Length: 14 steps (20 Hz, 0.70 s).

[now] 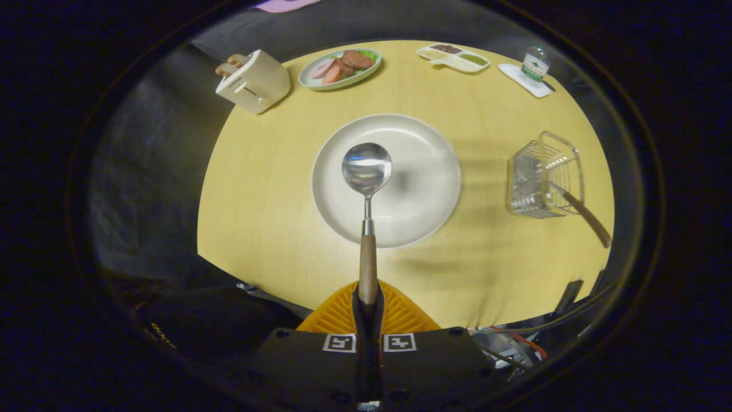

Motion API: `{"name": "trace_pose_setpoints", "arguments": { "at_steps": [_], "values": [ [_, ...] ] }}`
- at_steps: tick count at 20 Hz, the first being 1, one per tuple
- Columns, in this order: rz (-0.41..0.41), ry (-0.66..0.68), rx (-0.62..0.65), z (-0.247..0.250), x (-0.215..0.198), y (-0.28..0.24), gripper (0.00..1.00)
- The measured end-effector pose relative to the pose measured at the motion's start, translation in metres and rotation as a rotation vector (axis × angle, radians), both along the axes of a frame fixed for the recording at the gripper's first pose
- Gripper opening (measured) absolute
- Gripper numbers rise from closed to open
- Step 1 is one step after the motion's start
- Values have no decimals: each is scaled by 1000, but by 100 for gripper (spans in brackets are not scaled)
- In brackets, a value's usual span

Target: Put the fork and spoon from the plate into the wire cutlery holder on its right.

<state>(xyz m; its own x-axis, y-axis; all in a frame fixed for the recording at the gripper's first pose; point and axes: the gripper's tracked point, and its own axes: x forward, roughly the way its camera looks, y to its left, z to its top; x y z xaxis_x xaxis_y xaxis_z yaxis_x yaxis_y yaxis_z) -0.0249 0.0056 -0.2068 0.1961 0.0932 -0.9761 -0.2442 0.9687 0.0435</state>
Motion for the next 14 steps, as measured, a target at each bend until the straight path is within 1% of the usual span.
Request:
{"name": "trace_pose_setpoints", "arguments": {
  "at_steps": [3, 5, 7, 9, 11, 14],
  "values": [
    [-74, -22, -19, 27, 13, -40, 4],
    [-116, -32, -56, 42, 20, -73, 4],
    [-146, -36, -113, 47, 31, -107, 4],
    [-172, -27, -154, 45, 38, -128, 4],
    [-179, -1, -172, 39, 41, -138, 4],
    [-165, 46, -227, 33, 44, -153, 4]
  ]
}}
